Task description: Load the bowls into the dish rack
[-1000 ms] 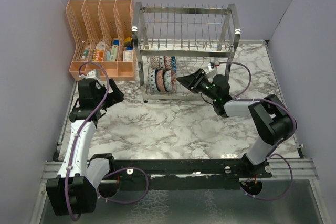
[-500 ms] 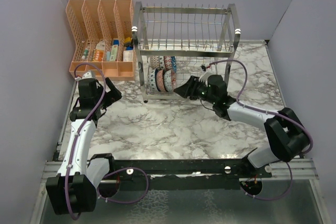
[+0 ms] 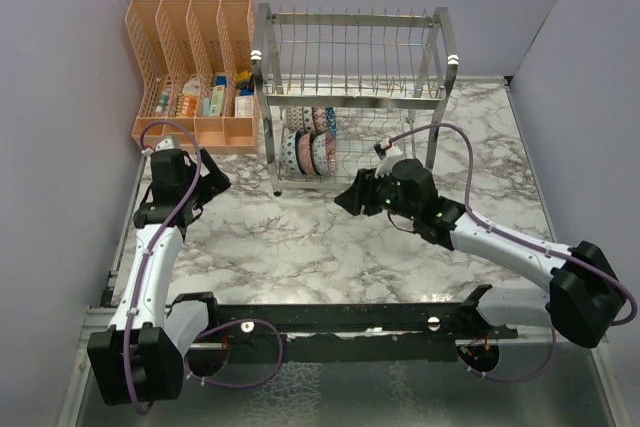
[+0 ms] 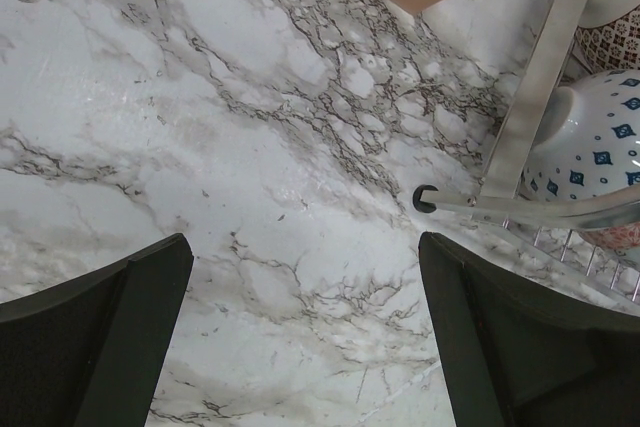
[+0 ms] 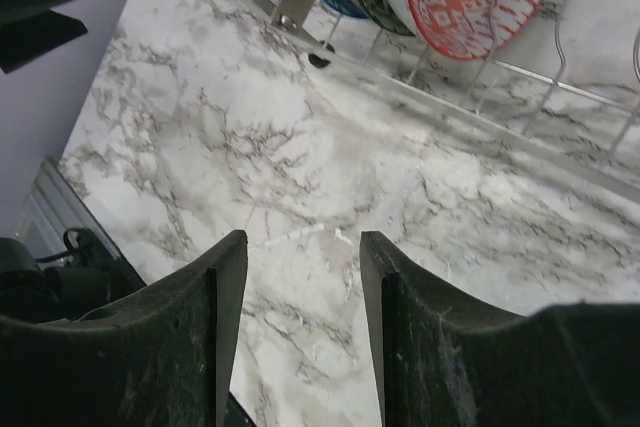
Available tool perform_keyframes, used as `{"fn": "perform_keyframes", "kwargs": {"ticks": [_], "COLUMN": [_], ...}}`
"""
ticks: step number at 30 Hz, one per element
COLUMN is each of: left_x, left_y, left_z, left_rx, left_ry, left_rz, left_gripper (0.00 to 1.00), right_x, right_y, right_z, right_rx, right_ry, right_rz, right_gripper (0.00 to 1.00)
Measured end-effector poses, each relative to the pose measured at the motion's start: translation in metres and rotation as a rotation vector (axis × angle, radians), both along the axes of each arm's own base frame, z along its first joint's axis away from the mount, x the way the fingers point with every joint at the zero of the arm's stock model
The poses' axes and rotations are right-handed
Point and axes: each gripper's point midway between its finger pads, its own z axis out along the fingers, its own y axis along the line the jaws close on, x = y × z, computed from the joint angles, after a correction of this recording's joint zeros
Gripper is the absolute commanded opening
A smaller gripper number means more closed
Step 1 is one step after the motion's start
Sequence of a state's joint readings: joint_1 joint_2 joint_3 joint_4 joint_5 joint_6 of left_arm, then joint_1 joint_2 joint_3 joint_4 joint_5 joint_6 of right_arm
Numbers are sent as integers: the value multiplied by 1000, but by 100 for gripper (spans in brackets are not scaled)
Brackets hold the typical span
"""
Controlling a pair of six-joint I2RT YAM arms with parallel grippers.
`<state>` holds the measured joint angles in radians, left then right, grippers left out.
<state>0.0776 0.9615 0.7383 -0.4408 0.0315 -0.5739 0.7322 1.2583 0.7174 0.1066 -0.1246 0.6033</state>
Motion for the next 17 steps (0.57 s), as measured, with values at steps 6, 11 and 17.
{"fn": "perform_keyframes", "kwargs": {"ticks": [6, 11, 17], "left_x": [1, 1, 0], "left_y": [0, 0, 1], "left_z": [-6, -10, -10], "left_rx": [-1, 0, 9], "left_ry": [22, 36, 38], "left_rz": [0, -3, -10], "left_gripper": [99, 99, 99], "right_x": [-20, -30, -36], "right_y": [-23, -40, -54], "right_z": [-15, -21, -23], "right_rx": [-100, -168, -208], "right_ry": [19, 26, 27], "right_rz": [-7, -21, -41], "right_gripper": [49, 49, 50]}}
